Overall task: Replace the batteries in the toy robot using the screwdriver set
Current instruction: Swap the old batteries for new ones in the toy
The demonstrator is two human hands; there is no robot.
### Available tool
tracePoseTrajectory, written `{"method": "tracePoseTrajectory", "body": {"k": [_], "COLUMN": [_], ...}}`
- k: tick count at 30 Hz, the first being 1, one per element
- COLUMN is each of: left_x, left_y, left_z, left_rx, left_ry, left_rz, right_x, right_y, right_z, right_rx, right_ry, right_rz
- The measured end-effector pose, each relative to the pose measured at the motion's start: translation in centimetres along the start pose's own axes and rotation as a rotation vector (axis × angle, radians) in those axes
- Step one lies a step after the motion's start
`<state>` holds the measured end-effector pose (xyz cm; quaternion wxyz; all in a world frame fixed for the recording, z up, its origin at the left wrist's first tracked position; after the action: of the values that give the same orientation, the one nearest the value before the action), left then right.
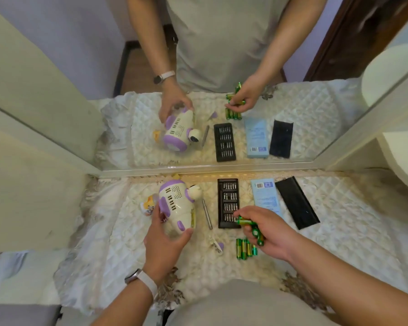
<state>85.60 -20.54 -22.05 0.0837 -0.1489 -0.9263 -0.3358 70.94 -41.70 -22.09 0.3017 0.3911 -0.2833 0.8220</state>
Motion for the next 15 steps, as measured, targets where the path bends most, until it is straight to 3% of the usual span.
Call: {"method": "tracePoseTrajectory", "body": {"k": [6, 15], "left_x": [-0.3, 2.6], "left_y": [-0.5, 1.1], "left_z": [1.3, 2.6], "left_rx": [0.012, -0.074], "left_ry": [-0.035, -0.018], "left_rz": [0.032, -0.048], "right_x": [-0.6, 0.4], "right_y": [0.8, 0.6], "right_z": [-0.2, -0.6], "right_rx": [0.070, -0.043], "right_ry": [0.009, 0.050], "right_rz": [-0.012, -0.029]}}
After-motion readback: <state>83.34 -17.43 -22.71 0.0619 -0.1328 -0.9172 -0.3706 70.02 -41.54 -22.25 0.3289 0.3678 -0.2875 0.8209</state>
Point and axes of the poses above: each hand's wrist, its own x-axis away from the middle knuckle, its own y-axis out of the back of the hand, z = x × y, the point moved 8 cm from there along -x, towards the middle knuckle, and after that the axes turned 7 degrees about -z, right-handed, at the moved point
